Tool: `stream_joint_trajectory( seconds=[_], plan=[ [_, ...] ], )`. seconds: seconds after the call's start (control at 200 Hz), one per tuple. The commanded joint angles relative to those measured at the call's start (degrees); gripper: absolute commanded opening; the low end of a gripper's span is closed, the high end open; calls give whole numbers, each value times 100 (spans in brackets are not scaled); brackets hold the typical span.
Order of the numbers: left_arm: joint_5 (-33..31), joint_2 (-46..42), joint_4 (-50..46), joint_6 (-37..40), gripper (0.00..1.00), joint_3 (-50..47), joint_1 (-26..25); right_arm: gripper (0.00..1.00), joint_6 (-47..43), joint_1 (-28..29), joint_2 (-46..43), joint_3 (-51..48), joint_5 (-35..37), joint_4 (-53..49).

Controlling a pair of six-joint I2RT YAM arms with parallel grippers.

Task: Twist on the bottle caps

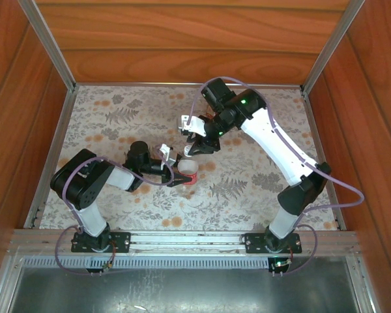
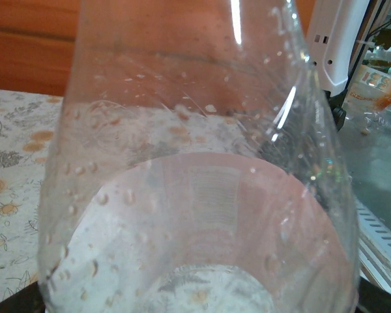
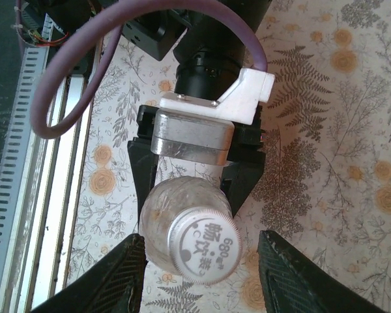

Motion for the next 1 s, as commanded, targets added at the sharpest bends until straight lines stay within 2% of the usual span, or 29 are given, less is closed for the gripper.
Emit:
stream_joint_trajectory(
  seconds=[0.0, 0.115, 0.34, 0.65, 0.83, 0.995],
  plan=[
    [176, 44, -485, 113, 65, -116, 57, 50, -106, -49, 86, 121, -192, -139],
    [175, 42, -507, 116, 65, -116, 58, 49, -106, -49, 170, 156, -192, -173],
    [157, 41, -532, 121, 64, -116, 56, 37, -107, -54, 200, 182, -201, -241],
    [149, 25, -565, 104, 64, -98, 56, 32, -66, -53, 267, 189, -176, -418],
    [33, 21, -585, 120, 64, -90, 60, 30, 489, -58, 203, 122, -28, -295],
    [-335, -44, -591, 119, 64, -85, 76, 26, 1422, -63, -172, -553, 272, 389]
  ],
)
